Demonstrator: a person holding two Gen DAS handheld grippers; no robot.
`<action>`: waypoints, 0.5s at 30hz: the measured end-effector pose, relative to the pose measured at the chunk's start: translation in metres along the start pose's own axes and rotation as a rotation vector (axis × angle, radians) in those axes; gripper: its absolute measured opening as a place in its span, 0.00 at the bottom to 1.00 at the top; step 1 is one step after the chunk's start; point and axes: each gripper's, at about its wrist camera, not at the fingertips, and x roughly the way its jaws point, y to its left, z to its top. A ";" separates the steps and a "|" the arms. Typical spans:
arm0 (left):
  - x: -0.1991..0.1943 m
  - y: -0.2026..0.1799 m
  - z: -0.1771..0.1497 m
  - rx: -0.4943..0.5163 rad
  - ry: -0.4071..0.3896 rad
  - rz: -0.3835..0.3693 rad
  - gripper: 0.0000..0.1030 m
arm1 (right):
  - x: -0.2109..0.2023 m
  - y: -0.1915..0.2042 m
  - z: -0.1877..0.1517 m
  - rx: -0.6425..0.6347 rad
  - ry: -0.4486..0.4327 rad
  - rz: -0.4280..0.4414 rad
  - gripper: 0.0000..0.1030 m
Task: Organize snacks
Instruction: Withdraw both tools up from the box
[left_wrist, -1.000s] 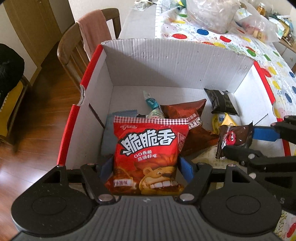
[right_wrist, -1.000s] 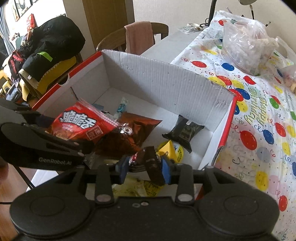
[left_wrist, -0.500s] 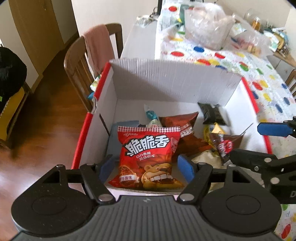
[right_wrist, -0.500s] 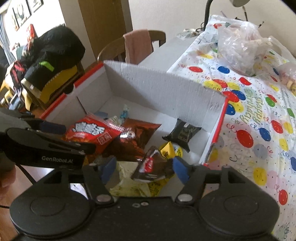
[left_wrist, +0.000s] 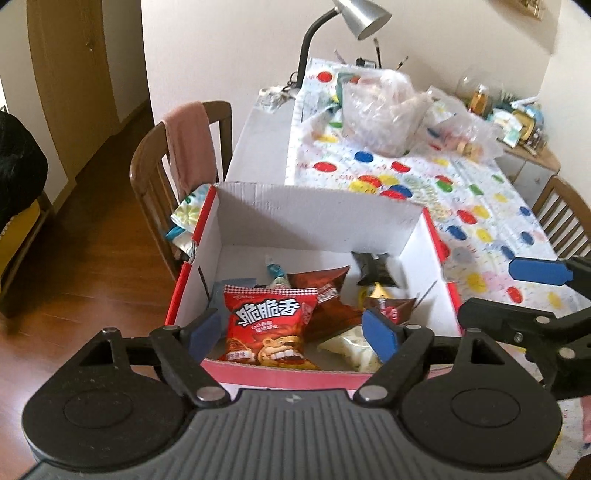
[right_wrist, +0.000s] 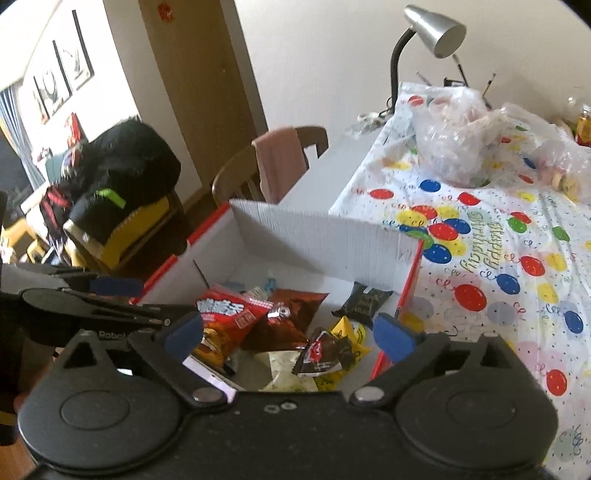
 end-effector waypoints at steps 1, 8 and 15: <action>-0.004 -0.001 -0.001 -0.003 -0.005 -0.003 0.84 | -0.003 0.000 0.000 0.001 -0.010 -0.003 0.99; -0.028 -0.006 -0.008 -0.016 -0.036 -0.020 0.94 | -0.028 0.000 -0.007 0.037 -0.078 -0.021 1.00; -0.041 -0.014 -0.018 -0.012 -0.050 -0.017 0.98 | -0.047 0.004 -0.023 0.082 -0.109 -0.039 1.00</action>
